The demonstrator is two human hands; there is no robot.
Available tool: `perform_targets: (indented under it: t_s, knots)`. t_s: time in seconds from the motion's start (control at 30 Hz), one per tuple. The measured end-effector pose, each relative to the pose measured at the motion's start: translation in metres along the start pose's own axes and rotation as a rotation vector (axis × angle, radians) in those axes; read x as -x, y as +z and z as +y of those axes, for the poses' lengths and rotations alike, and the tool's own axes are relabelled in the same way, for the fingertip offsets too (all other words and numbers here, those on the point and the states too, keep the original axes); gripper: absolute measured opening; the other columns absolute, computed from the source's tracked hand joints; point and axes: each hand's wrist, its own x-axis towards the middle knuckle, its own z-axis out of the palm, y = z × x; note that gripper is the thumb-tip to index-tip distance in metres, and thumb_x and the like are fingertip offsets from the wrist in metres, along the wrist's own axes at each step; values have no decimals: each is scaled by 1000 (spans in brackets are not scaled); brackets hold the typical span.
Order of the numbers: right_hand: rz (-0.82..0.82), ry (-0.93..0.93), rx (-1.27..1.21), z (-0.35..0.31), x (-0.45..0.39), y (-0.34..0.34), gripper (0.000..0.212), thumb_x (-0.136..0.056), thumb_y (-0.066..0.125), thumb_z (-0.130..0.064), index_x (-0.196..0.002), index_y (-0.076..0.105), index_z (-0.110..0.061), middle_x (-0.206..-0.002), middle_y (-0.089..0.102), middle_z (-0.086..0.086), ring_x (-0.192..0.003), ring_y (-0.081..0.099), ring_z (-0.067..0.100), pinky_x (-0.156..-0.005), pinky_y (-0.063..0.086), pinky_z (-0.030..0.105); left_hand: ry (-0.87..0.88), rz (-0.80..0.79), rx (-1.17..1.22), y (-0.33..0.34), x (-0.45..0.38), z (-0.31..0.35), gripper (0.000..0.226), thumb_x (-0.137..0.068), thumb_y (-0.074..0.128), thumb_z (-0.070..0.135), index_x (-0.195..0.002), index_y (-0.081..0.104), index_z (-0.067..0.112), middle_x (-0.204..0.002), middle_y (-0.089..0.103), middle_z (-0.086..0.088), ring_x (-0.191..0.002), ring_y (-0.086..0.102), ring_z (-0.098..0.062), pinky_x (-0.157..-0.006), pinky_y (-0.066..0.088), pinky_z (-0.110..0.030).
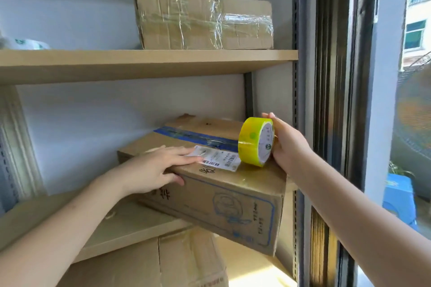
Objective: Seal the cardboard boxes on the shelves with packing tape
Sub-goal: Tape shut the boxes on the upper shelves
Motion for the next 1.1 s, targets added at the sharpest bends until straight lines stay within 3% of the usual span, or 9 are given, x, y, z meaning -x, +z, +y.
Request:
perform_targets:
  t_s: [0.1,0.17,0.27,0.37,0.5,0.63,0.8,1.0,1.1]
  knots:
    - [80,15,73,5,-13,10,25,-72,79,-42,-85,81,-22,-91,77,4,-92,73,30,-95,53,50,-74,-36,40,-3,-6,-6,67,-86,71,42,-132,30,68,-159,15,27,-147,12,1,-124,9,-32]
    - [83,34,74,5,-16,12,23,-75,79,-42,-87,81,-23,-91,77,4,-92,73,30,-94,54,50,-96,-71,130,-3,-7,4,71,-88,72,30,-137,33,62,-158,22,26,-145,19,1,-122,14,-28]
    - [21,40,30,6,-13,15,20,-87,71,-37,-97,79,-22,-103,76,5,-101,70,28,-97,52,49,-52,-28,702,-5,-14,44,61,-88,63,27,-142,42,45,-145,46,27,-133,39,12,-111,32,-18]
    - [-65,29,18,8,-10,22,23,-89,69,-37,-102,78,-20,-110,73,10,-101,70,29,-95,54,47,-91,157,1151,-3,-33,94,24,-95,56,42,-115,62,32,-106,70,29,-103,60,16,-84,43,-2]
    - [-129,43,42,5,-6,26,19,-92,66,-30,-99,74,-13,-76,70,7,-58,67,17,-57,54,24,-99,295,1370,-3,-52,120,39,-101,46,38,-102,72,9,-94,76,-11,-91,72,-21,-90,56,-34]
    - [-124,-144,209,6,-10,22,19,-92,67,-28,-102,76,-14,-100,76,-1,-97,70,13,-86,52,27,-199,572,1396,-27,-32,115,35,-95,56,33,-80,68,3,-62,67,-11,-50,62,-17,-53,52,-27]
    - [-8,-317,517,-11,-13,13,20,-89,70,-37,-94,80,-21,-93,77,-5,-92,69,9,-84,51,26,-248,262,1442,-37,33,129,42,-82,72,36,-99,62,-1,-67,66,-22,-49,60,-24,-47,48,-27]
    - [17,-242,861,-8,-8,9,21,-87,72,-39,-91,81,-20,-89,75,2,-84,67,17,-71,51,25,-416,102,1648,3,56,168,49,-81,58,36,-101,57,-8,-63,66,-26,-43,60,-26,-42,46,-22]
    - [37,-182,963,-12,-11,11,22,-86,73,-38,-95,79,-18,-89,72,5,-89,67,23,-84,56,35,-416,122,1651,12,53,175,51,-84,55,39,-100,55,-9,-60,65,-23,-42,59,-25,-42,46,-22]
